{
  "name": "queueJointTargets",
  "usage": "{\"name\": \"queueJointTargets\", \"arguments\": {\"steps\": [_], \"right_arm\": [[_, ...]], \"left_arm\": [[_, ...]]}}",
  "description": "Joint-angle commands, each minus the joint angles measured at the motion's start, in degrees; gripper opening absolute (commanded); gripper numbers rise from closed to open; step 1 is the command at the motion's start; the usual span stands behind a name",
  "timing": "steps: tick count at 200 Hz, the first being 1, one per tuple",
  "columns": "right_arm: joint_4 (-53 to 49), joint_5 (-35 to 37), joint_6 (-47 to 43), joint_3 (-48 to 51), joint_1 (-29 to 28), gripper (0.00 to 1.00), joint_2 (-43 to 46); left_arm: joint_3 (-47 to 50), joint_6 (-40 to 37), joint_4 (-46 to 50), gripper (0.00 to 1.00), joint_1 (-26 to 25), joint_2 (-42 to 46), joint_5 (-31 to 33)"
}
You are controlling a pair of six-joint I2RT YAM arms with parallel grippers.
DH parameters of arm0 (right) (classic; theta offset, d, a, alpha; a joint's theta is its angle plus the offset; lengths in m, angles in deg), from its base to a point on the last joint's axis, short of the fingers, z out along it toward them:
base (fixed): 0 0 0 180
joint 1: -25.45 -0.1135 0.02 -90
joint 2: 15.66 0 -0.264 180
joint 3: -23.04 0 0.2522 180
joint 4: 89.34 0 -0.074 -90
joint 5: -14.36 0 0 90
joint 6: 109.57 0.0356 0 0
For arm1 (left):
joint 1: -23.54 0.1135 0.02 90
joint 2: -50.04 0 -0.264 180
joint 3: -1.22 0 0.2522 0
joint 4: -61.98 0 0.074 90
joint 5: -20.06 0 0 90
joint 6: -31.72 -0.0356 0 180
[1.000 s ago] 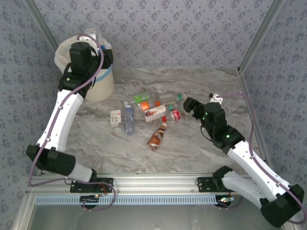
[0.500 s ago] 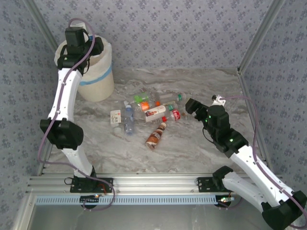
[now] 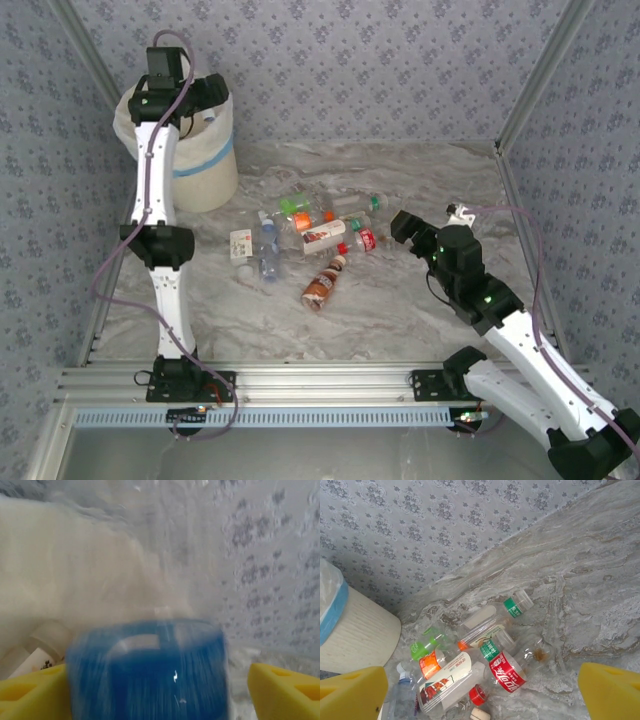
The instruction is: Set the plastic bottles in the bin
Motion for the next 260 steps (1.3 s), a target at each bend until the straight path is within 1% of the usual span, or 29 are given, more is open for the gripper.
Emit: {"name": "queueJointTargets", "arguments": {"steps": [1, 26, 38, 63, 92, 108, 121, 131, 142, 161, 170, 181, 193, 218, 244, 260], "right_arm": [[-1.6, 1.0, 0.9, 0.6, 0.4, 1.0, 0.7], [-1.4, 1.3, 0.7, 0.6, 0.4, 1.0, 0.7], [-1.3, 1.5, 0.7, 0.8, 0.4, 1.0, 0.7], [-1.4, 2.1, 0.8, 1.2, 0.4, 1.0, 0.7], [-1.7, 2.1, 0.6, 2.0, 0.4, 1.0, 0.6], [-1.6, 2.2, 0.5, 2.7, 0.5, 1.0, 0.6], [-1.0, 2.2, 0.5, 3.3, 0.4, 1.0, 0.6], [-0.3, 2.1, 0.3, 3.8, 0.5, 1.0, 0.6], [0.3, 2.0, 0.1, 4.2, 0.5, 1.0, 0.4], [0.5, 1.8, -0.5, 4.0, 0.6, 1.0, 0.0], [0.6, 1.9, -0.8, 3.8, 0.6, 1.0, -0.3], [1.1, 1.9, -1.1, 4.0, 0.7, 1.0, -0.6], [1.6, 1.8, -1.3, 3.9, 0.8, 1.0, -1.1], [2.6, 1.3, -1.4, 3.8, 0.9, 1.0, -2.7], [3.6, 0.4, -1.5, 3.2, 0.9, 1.0, -4.6], [3.8, 0.1, -1.6, 2.9, 0.9, 1.0, -5.6]], "left_arm": [[-1.0, 0.3, 4.1, 0.94, 0.0, 2.5, -2.2], [1.5, 0.0, 3.6, 0.99, 0.0, 4.9, -2.3], [1.6, -0.3, 3.7, 0.99, 0.0, 5.8, -3.7], [1.6, -2.5, 3.6, 0.99, 0.0, 7.9, -9.2], [2.2, -3.8, 3.9, 0.99, -0.1, 11.3, -12.6], [5.5, -4.4, 3.4, 0.99, -1.0, 14.3, -13.5], [12.1, -5.8, 0.2, 0.99, -2.8, 18.6, -12.4], [20.9, -6.4, -5.0, 0.99, -4.2, 23.3, -10.7], [32.1, -6.2, -13.4, 0.99, -5.6, 29.5, -10.1], [49.9, -4.0, -27.5, 0.99, -7.0, 39.4, -9.9], [57.4, -2.6, -32.4, 0.99, -7.6, 43.2, -9.3], [64.2, -0.6, -36.6, 0.99, -8.2, 47.0, -8.6], [69.8, 1.0, -38.3, 1.0, -8.8, 50.0, -8.5], [79.3, 3.7, -38.0, 0.99, -11.6, 55.1, -7.0], [87.0, 4.2, -34.7, 0.99, -16.1, 58.5, -1.9], [90.8, 2.5, -33.5, 0.99, -17.4, 58.9, -0.7]]}}
